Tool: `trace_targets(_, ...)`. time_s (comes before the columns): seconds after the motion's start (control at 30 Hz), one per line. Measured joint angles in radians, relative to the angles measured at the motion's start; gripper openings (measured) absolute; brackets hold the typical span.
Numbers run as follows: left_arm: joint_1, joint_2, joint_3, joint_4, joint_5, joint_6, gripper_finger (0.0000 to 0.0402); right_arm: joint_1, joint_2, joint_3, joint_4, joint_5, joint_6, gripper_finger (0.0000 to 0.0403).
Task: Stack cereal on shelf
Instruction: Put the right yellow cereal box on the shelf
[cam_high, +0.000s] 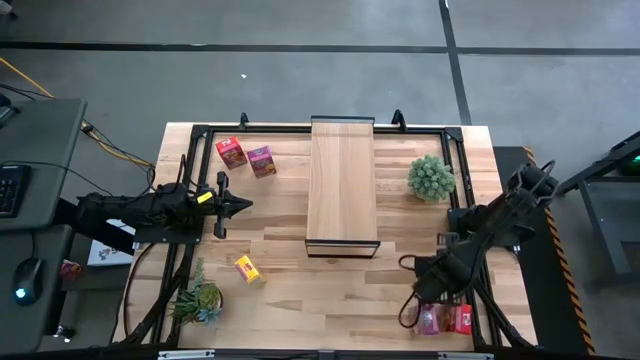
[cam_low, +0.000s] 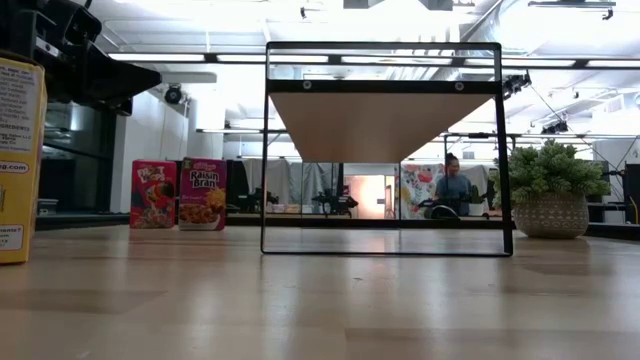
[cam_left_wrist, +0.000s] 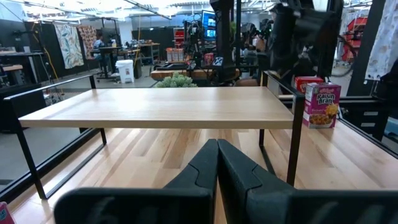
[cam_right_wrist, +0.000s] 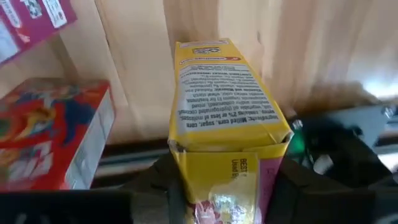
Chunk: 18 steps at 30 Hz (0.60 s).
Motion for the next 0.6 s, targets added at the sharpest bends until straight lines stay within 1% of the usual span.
trace_targets(0.07,0.0,0.0,0.0,0.0,0.0,0.0,0.0,-0.026,-0.02,0.061,-0.051,-0.005,0.0,0.0134)
trace_targets(0.13,0.0,0.0,0.0,0.0,0.0,0.0,0.0,-0.056,-0.038,0.146,-0.092,0.011,0.0,0.0134)
trace_targets(0.2,0.0,0.0,0.0,0.0,0.0,0.0,0.0,-0.087,-0.057,0.254,-0.113,0.057,0.001,0.0134)
trace_targets(0.27,0.0,0.0,0.0,0.0,0.0,0.0,0.0,-0.119,-0.071,0.378,-0.116,0.135,0.003,0.0134)
trace_targets(0.3,0.0,0.0,0.0,0.0,0.0,0.0,0.0,-0.131,-0.077,0.443,-0.117,0.186,0.0,0.0134)
trace_targets(0.37,0.0,0.0,0.0,0.0,0.0,0.0,0.0,-0.155,-0.079,0.571,-0.114,0.329,-0.025,0.0133)
trace_targets(0.5,0.0,0.0,0.0,0.0,0.0,0.0,0.0,-0.215,-0.068,0.764,-0.099,0.713,-0.155,0.0133)
trace_targets(0.53,0.0,0.0,0.0,0.0,0.0,0.0,0.0,-0.246,-0.058,0.799,-0.082,0.776,-0.206,0.0133)
trace_targets(0.57,0.0,0.0,0.0,0.0,0.0,0.0,0.0,-0.282,-0.044,0.831,-0.061,0.813,-0.264,0.0133)
trace_targets(0.6,0.0,0.0,0.0,0.0,0.0,0.0,0.0,-0.321,-0.026,0.857,-0.039,0.829,-0.319,0.0133)
